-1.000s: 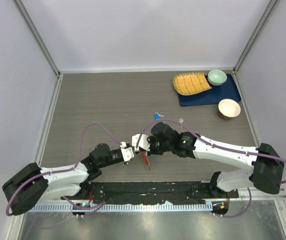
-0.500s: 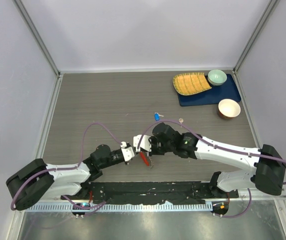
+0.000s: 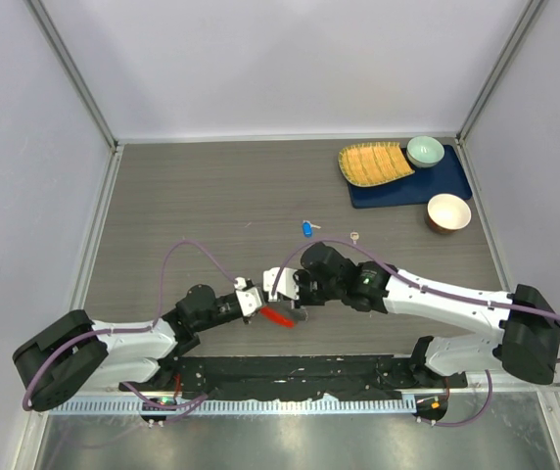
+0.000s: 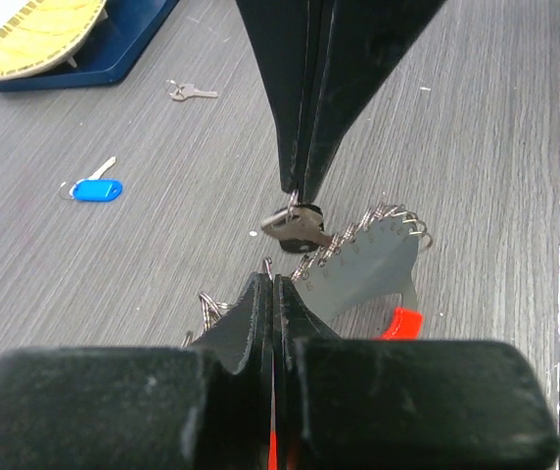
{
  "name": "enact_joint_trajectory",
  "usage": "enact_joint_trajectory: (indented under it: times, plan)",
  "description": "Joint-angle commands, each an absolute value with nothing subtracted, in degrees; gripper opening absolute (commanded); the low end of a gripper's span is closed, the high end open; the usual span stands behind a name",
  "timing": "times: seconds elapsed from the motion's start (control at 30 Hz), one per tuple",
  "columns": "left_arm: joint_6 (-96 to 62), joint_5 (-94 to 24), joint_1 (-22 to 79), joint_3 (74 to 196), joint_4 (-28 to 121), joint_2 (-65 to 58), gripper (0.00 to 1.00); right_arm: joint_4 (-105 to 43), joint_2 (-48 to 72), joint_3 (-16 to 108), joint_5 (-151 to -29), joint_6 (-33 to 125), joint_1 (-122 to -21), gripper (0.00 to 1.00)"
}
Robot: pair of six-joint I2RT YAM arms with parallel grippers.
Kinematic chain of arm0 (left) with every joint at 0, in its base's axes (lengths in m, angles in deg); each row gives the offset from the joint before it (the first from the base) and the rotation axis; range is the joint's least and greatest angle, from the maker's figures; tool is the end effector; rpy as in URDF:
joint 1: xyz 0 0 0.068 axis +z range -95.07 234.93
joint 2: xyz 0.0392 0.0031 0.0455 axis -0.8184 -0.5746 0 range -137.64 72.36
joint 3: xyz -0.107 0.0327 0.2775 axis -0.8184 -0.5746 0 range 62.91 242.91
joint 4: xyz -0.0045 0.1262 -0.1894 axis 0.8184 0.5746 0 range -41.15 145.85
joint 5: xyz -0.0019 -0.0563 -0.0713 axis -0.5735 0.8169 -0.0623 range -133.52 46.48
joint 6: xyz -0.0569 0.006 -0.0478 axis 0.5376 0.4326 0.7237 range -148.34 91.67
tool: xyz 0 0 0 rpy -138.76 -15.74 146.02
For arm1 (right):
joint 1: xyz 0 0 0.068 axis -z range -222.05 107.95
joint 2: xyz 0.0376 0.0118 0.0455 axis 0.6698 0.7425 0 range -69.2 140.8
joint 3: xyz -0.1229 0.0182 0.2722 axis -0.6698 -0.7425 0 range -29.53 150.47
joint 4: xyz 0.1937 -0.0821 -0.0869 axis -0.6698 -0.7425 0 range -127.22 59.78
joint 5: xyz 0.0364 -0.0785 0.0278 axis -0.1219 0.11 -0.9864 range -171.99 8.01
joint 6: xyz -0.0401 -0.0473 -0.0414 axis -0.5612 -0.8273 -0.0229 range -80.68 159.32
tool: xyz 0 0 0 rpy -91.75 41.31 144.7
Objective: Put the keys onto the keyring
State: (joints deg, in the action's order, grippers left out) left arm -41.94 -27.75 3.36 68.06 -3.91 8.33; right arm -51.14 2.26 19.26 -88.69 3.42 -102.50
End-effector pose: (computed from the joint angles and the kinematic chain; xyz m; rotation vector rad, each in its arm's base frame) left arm 0.1017 -0.1555 0.2134 1.1024 1.3287 -0.7249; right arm 0.1128 0.2137 0.2707 -1.7911 1.5238 0.3489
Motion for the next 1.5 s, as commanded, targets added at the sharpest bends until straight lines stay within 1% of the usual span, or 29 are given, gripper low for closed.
enact_joint_trajectory:
  times: [0.0,0.33,0.57,1.47]
  plan:
    - [-41.2,-26.1,3.6,67.7,-10.6,8.4,0.00,-46.9,2.9,18.3,-89.1,2.8,-102.0,0.01]
    - [-40.7,-23.7,3.6,68.0,-12.2,7.3,0.00,-43.4,3.0,16.7,-88.7,2.9,-101.6,0.01]
    - [-40.8,-24.1,3.6,68.1,-12.0,7.5,0.00,-44.1,2.7,16.8,-91.2,2.9,-101.6,0.01]
    - [-41.3,-22.8,3.6,68.6,-10.4,7.8,0.00,-46.7,2.4,17.8,-93.9,1.6,-101.6,0.01]
